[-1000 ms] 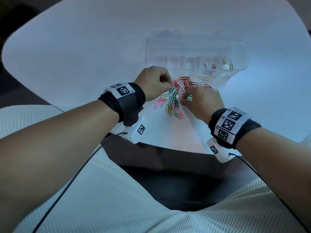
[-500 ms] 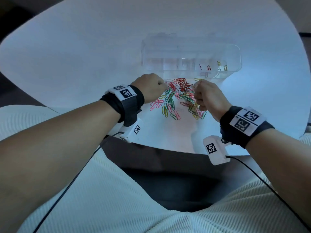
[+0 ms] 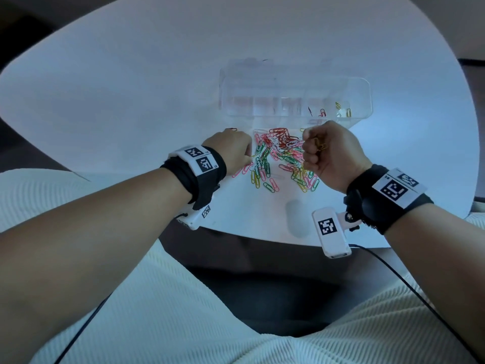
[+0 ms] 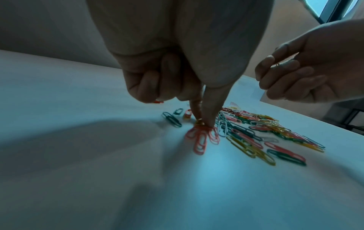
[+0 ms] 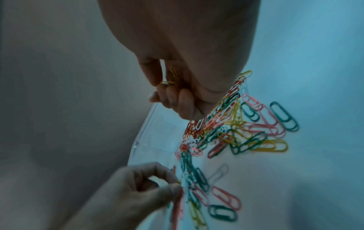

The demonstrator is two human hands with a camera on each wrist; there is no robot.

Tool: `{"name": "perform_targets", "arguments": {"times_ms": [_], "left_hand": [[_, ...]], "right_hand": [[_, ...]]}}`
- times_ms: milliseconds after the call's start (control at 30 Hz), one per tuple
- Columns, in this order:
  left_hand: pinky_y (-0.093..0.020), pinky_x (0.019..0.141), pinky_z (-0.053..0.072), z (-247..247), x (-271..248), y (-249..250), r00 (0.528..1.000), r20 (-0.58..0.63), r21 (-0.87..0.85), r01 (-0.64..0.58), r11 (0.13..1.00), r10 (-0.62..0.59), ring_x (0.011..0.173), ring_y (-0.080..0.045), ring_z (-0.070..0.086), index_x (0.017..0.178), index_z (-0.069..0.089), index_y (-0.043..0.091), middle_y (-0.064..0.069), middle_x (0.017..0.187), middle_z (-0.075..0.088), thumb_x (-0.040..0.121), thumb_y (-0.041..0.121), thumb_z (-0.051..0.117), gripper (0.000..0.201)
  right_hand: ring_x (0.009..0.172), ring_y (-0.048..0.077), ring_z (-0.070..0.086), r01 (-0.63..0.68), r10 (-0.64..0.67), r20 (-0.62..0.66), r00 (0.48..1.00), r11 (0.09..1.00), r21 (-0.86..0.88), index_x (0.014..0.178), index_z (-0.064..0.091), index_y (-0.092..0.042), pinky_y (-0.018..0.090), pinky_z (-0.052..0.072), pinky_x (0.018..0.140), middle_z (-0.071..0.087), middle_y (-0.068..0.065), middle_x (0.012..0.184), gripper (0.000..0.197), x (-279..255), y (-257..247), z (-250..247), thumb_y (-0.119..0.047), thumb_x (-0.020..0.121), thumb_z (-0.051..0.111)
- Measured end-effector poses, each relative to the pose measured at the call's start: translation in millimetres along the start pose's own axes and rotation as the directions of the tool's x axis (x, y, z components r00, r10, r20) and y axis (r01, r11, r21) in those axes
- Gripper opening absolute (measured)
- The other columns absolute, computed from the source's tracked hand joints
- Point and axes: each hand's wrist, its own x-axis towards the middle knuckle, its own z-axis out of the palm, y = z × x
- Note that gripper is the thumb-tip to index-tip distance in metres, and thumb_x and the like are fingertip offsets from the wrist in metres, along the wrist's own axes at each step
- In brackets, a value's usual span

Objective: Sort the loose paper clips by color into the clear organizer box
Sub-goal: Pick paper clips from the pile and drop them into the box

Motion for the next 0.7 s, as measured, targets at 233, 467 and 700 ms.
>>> {"name": "perform_targets", "arguments": {"times_ms": [233,467,700], "left_hand": [[-0.03,0.073,0.039,-1,0,1,1.0,-0.01,-0.001,0.007,1.0,-0.007,0.09,-0.024,0.057,0.092,0.059,0.022,-0.001,0.099,0.06,0.092,0.025,0.051,0.009],[-0.029,0.065,0.038,-14,-3,15,1.0,0.004,-0.353,-0.008,0.936,0.01,0.074,-0.013,0.05,0.092,0.052,0.018,0.008,0.08,0.053,0.096,0.035,0.052,0.017],[-0.024,0.051,0.031,-23,-16,31,0.993,0.064,-0.734,-0.023,0.679,0.102,0.051,-0.012,0.034,0.092,0.04,0.014,-0.004,0.07,0.056,0.102,0.016,0.037,0.011]], "right_hand": [[0.049,0.018,0.025,-0.028,-0.003,-0.106,0.994,0.957,-0.288,0.071,0.054,-0.009,0.029,0.02,0.049,0.033,0.003,0.057,0.02,0,14,10,-0.011,0.089,0.045],[0.051,0.018,0.045,-0.072,0.032,-0.214,0.976,0.98,-0.184,0.087,0.061,-0.004,0.028,0.034,0.05,0.047,0.006,0.065,0.019,-1,6,9,-0.008,0.092,0.043],[0.066,0.024,0.059,-0.07,0.068,-0.131,0.989,0.998,-0.006,0.1,0.063,0.004,0.028,0.054,0.064,0.059,0.012,0.077,0.031,-17,-7,-2,-0.002,0.092,0.034]]}}
